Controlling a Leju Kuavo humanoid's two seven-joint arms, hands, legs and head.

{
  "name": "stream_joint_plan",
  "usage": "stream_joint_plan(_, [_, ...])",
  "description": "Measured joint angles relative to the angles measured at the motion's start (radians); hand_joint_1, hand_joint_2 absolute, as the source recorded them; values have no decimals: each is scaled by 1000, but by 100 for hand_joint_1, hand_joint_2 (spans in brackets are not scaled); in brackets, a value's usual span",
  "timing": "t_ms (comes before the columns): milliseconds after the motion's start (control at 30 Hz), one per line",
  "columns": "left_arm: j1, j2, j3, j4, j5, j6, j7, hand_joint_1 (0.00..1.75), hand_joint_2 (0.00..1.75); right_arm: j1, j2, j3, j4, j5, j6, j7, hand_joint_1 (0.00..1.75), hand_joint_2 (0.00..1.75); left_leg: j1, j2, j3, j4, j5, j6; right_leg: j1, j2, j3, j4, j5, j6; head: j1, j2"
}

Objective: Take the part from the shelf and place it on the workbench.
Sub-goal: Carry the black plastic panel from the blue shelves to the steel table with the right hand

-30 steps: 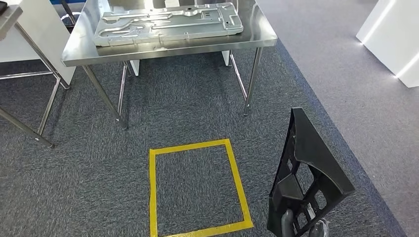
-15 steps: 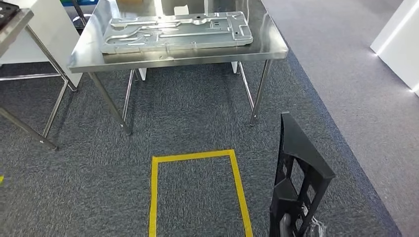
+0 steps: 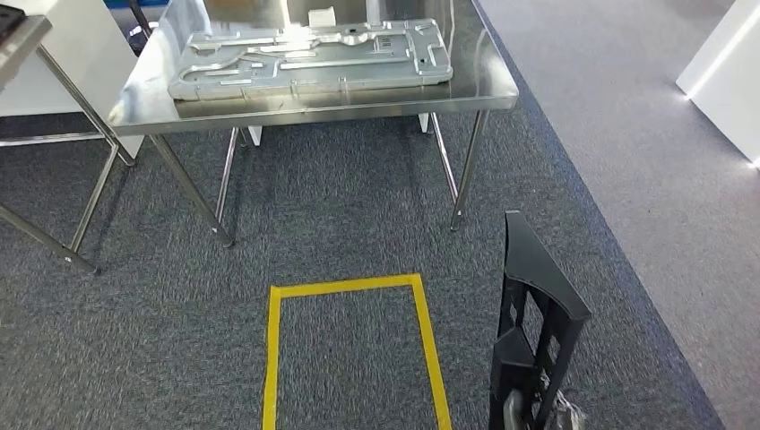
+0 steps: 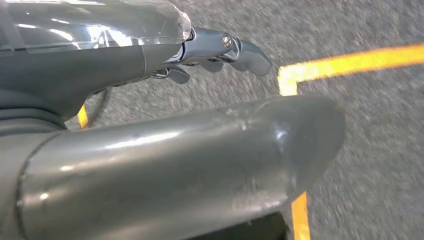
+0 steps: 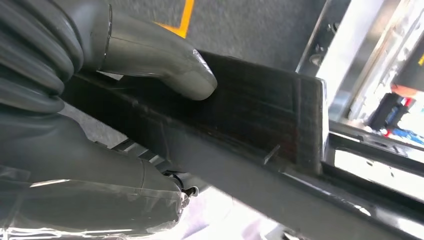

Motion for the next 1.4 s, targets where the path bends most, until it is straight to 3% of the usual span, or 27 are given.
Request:
stream_joint_plan(100, [2,0,0,0,-2,-1,-1,0,0,0,0,0,2,35,-7,16,175,175,13,-7,19,-31,43,6,1,-4,-2,22,-20,17,0,0])
stream_joint_plan(133, [0,0,0,0,-3,-1,-1,0,0,0,0,0,3,44,-9,22,175,175,17,-8,24,-40,52,7,0,-4,-18,59,-43,22,1,0])
stream_joint_plan(233, [-2,-1,1,0,-6,-1,-2,0,0,0,0,0,8,44,-5,30,175,175,18,-10,25,-42,53,9,-11,-4,-106,224,-120,38,2,0])
stream_joint_plan(267, [-1,-1,1,0,-6,-2,-2,0,0,0,0,0,11,41,-1,30,175,175,19,-11,26,-42,51,7,-16,-4,-123,248,-117,43,2,0])
stream_joint_plan(300, [0,-2,1,0,-7,-2,-2,0,0,0,0,0,13,39,3,30,175,175,21,-12,29,-42,48,4,-20,-5,-122,237,-96,47,2,0])
stream_joint_plan(367, [0,-3,1,0,-8,-4,-3,0,0,0,0,0,15,37,8,28,175,175,25,-16,37,-39,37,-7,-28,-4,-70,117,-20,54,3,0])
stream_joint_plan(433, [-2,-5,1,0,-8,-6,-4,0,0,-2,0,0,17,38,10,25,175,175,24,-18,40,-33,20,-21,-28,-1,-19,11,16,50,2,0])
stream_joint_plan(600, [-7,-4,2,0,-9,-8,-8,0,0,-4,0,0,18,43,7,21,175,175,27,-15,45,-11,-9,-50,-23,-1,7,-18,-1,10,-7,0])
stream_joint_plan(667, [-7,-4,2,0,-9,-9,-9,0,0,-6,0,0,18,45,6,20,175,175,30,-9,-5,91,-49,-57,-25,-6,25,-23,-11,-3,-14,0])
stream_joint_plan(733, [-5,-4,2,0,-9,-10,-9,0,0,-7,0,1,18,47,6,20,175,175,31,-7,-95,231,-91,-61,-22,-10,43,-24,-27,-7,-18,0])
stream_joint_plan(767, [-3,-4,2,0,-10,-10,-9,0,0,-7,0,1,18,47,6,20,175,175,31,-6,-130,271,-87,-61,-21,-10,54,-24,-37,-7,-18,0])
stream_joint_plan(800, [-1,-4,2,0,-10,-10,-9,0,0,-7,0,1,18,47,6,20,175,175,31,-6,-148,271,-61,-59,-20,-10,66,-24,-47,-6,-18,0])
stream_joint_plan(867, [2,-3,3,0,-9,-11,-9,0,0,-7,1,1,18,47,6,21,175,175,29,-5,-130,163,39,-50,-20,-9,96,-24,-71,-2,-18,0])
stream_joint_plan(933, [3,-2,4,0,-9,-13,-9,0,0,-9,1,2,20,47,3,21,175,175,22,-1,-95,58,95,-38,-19,-8,116,-26,-93,9,-18,0])
stream_joint_plan(1000, [3,-1,5,0,-8,-16,-8,0,0,-11,1,4,23,48,-5,21,175,175,14,1,-79,29,84,-26,-19,-8,129,-31,-101,24,-17,0])
stream_joint_plan(1067, [2,-1,6,0,-8,-17,-7,0,0,-13,1,7,24,48,-14,22,175,175,15,-2,-59,10,73,-14,-21,-8,133,-14,-90,37,-17,0])
stream_joint_plan(1100, [2,-1,6,0,-9,-17,-6,0,0,-15,1,8,25,47,-21,23,175,175,17,-3,-42,-1,67,-7,-21,-8,118,21,-78,42,-17,0])
stream_joint_plan(1167, [0,-1,6,0,-12,-19,-3,0,0,-24,1,9,26,42,-43,29,175,175,21,-7,-6,-21,54,4,-22,-8,44,133,-77,47,-14,0])
stream_joint_plan(1233, [-1,0,6,0,-16,-21,0,0,0,-32,1,9,26,37,-63,39,175,175,21,-8,24,-28,34,9,-22,-7,-51,234,-122,50,-12,0])
stream_joint_plan(1300, [0,0,6,0,-19,-22,2,0,0,-41,0,9,27,36,-69,50,175,175,20,-12,58,-30,8,7,-22,-7,-113,251,-159,54,-11,0])
stream_joint_plan(1333, [1,0,6,0,-21,-22,2,0,0,-45,0,9,27,36,-70,53,175,175,20,-15,78,-30,-7,5,-22,-7,-124,223,-148,52,-11,0])
stream_joint_plan(1367, [1,0,6,0,-22,-23,2,0,0,-48,0,9,27,36,-73,55,175,175,20,-16,98,-30,-23,3,-21,-7,-126,173,-109,48,-10,0])
stream_joint_plan(1400, [2,0,6,0,-24,-23,3,0,0,-51,0,9,27,36,-79,57,175,175,20,-17,115,-30,-39,0,-18,-6,-123,117,-39,40,-10,0])
